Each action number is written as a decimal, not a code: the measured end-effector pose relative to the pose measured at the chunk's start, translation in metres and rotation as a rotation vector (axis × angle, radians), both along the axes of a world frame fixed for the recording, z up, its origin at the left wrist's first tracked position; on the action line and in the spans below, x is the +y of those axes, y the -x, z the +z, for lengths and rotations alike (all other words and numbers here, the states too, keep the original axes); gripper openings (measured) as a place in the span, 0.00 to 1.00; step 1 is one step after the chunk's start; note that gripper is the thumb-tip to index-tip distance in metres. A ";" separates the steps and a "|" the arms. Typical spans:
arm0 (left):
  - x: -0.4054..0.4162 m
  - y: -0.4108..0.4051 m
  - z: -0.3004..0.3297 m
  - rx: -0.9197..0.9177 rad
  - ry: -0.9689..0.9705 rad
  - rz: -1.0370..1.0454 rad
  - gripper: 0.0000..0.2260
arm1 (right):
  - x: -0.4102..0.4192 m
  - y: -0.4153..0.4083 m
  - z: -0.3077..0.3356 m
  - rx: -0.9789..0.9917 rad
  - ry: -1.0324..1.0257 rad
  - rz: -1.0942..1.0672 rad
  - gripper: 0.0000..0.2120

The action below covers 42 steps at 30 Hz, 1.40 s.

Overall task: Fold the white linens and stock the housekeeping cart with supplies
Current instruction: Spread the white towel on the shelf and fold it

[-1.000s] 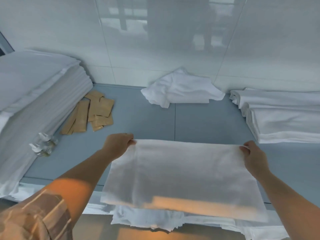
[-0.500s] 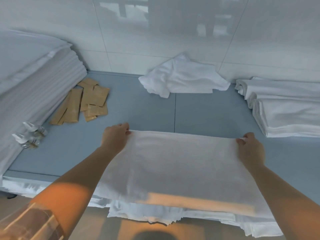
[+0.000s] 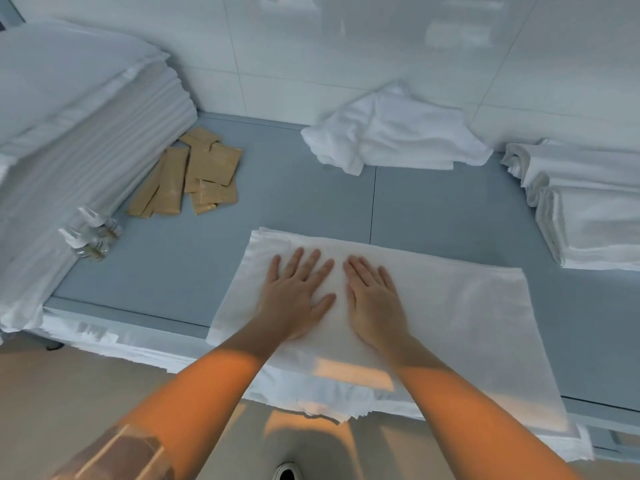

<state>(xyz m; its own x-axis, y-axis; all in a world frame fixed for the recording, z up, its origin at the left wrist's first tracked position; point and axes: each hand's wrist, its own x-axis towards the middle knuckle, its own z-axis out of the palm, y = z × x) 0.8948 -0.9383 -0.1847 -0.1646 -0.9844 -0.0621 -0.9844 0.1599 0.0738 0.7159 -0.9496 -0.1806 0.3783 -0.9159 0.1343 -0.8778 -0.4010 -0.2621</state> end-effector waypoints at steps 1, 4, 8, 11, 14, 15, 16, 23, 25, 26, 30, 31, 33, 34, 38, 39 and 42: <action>-0.004 -0.008 0.000 0.006 -0.015 -0.001 0.31 | -0.002 0.001 -0.002 0.030 -0.006 -0.024 0.24; -0.019 -0.036 0.002 -0.003 -0.047 0.024 0.31 | -0.007 -0.003 -0.004 0.123 -0.043 -0.062 0.28; -0.044 -0.042 0.021 0.008 -0.097 0.068 0.25 | -0.017 -0.014 -0.001 0.171 -0.114 -0.119 0.28; -0.020 -0.030 0.036 0.047 0.077 0.193 0.21 | -0.018 -0.020 0.009 0.149 -0.086 -0.197 0.27; 0.032 -0.032 0.028 0.164 0.359 0.309 0.12 | -0.014 -0.042 0.018 -0.119 0.145 0.026 0.19; 0.043 -0.034 0.022 0.191 0.367 0.334 0.12 | -0.014 -0.055 0.019 -0.184 0.179 0.178 0.18; 0.049 -0.036 0.017 0.216 0.323 0.354 0.14 | -0.016 -0.068 0.019 -0.213 0.154 0.332 0.19; 0.040 -0.046 -0.003 0.057 0.072 0.320 0.38 | -0.071 -0.080 0.005 0.265 -0.025 0.508 0.25; 0.039 -0.048 -0.003 0.056 0.055 0.303 0.42 | -0.105 -0.069 0.013 0.399 -0.092 0.314 0.26; 0.039 -0.049 -0.003 0.054 0.047 0.299 0.43 | -0.117 -0.068 0.018 0.432 -0.102 0.234 0.26; 0.036 -0.049 -0.006 0.035 0.023 0.307 0.47 | -0.092 -0.096 0.010 0.254 -0.007 0.582 0.24; 0.036 -0.049 -0.007 0.030 0.028 0.311 0.48 | -0.083 -0.098 0.005 0.269 -0.022 0.659 0.24; 0.036 -0.049 -0.009 0.032 0.029 0.305 0.48 | -0.095 -0.094 0.005 0.315 -0.073 0.543 0.24; 0.035 -0.050 -0.009 0.035 0.032 0.301 0.48 | -0.111 -0.089 0.010 0.343 -0.110 0.405 0.25; 0.029 -0.051 0.001 0.000 0.003 0.301 0.47 | -0.145 -0.050 0.033 0.476 -0.157 0.189 0.26; 0.031 -0.047 0.005 -0.009 -0.009 0.322 0.45 | -0.136 -0.035 0.035 0.449 -0.089 0.229 0.25; 0.041 0.003 0.020 0.076 0.036 0.357 0.37 | -0.086 0.011 0.034 0.187 0.102 0.391 0.22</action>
